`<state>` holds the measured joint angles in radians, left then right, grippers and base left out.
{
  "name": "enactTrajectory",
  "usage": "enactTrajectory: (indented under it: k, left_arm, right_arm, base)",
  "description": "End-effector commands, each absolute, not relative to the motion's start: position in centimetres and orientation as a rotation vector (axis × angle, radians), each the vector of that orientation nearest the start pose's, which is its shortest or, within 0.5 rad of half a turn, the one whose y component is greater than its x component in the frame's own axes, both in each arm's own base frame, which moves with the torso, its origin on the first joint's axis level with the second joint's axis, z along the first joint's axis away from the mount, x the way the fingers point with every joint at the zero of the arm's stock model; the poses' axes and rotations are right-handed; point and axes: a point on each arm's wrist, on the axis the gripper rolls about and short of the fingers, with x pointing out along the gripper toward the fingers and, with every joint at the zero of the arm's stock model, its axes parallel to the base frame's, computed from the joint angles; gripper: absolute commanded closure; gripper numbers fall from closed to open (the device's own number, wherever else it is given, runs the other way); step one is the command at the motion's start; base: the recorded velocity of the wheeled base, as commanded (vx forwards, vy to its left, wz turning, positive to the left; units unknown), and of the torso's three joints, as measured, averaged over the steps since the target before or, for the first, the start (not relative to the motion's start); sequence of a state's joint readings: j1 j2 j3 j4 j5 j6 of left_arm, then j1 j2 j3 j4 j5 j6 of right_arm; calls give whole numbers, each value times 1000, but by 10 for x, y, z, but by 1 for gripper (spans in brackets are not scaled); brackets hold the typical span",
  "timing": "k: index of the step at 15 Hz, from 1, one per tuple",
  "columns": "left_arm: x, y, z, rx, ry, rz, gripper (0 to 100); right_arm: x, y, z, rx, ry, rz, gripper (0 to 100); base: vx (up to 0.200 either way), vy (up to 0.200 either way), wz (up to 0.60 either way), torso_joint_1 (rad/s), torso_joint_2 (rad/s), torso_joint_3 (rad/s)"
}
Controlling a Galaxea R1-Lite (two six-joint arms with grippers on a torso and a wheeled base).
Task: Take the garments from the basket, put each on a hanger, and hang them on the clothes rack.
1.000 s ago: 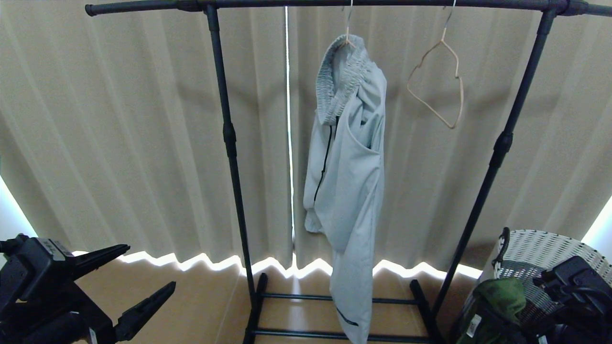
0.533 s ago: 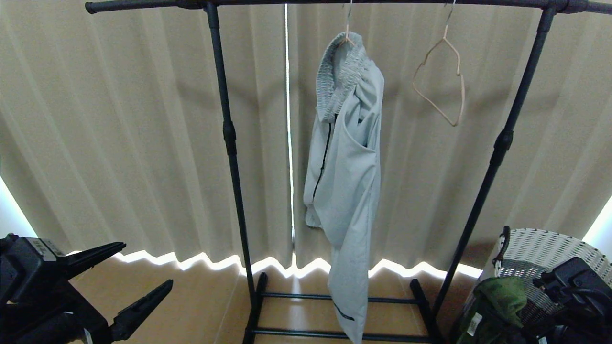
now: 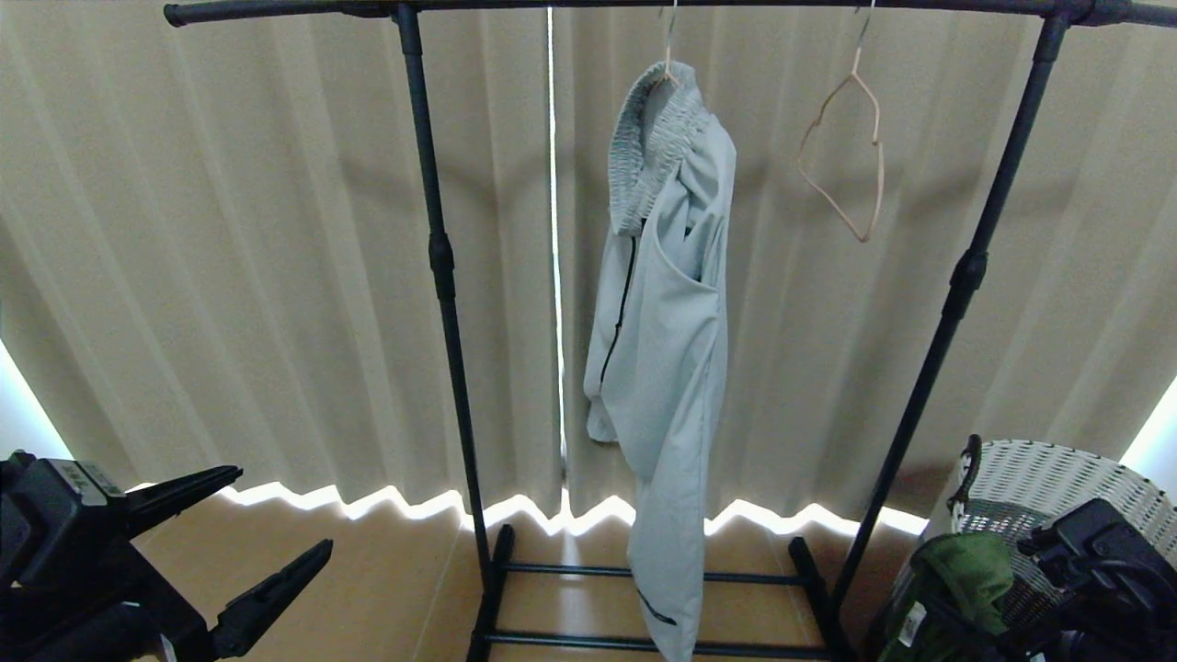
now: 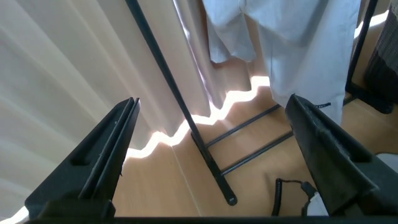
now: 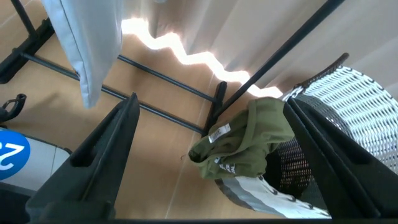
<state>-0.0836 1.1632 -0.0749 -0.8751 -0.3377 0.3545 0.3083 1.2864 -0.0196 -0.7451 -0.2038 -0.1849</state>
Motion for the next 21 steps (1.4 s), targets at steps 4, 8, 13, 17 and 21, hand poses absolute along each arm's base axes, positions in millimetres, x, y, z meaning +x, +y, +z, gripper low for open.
enactTrajectory:
  k: [4, 8, 13, 17, 21]
  left_arm:
    - [126, -18, 133, 320, 140, -452, 0]
    - [126, -18, 134, 320, 137, -449, 0]
    - [125, -18, 133, 320, 141, -452, 0]
    - [125, -18, 136, 318, 126, -448, 0]
    - [132, -19, 137, 308, 141, -454, 0]
  right_arm:
    - [124, 35, 92, -315, 499, 149, 0]
    - [124, 35, 93, -314, 498, 149, 0]
    - [122, 34, 90, -317, 508, 150, 0]
    - [118, 30, 84, -338, 566, 132, 0]
    - [117, 26, 72, -449, 710, 148, 0]
  base:
    - [0, -200, 0, -2, 4, 5]
    - [0, -200, 0, 1, 2, 4]
    - [0, -120, 0, 1, 1, 1]
    - [0, 0, 0, 0, 0, 0]
    - [50, 0, 0, 1, 1, 1]
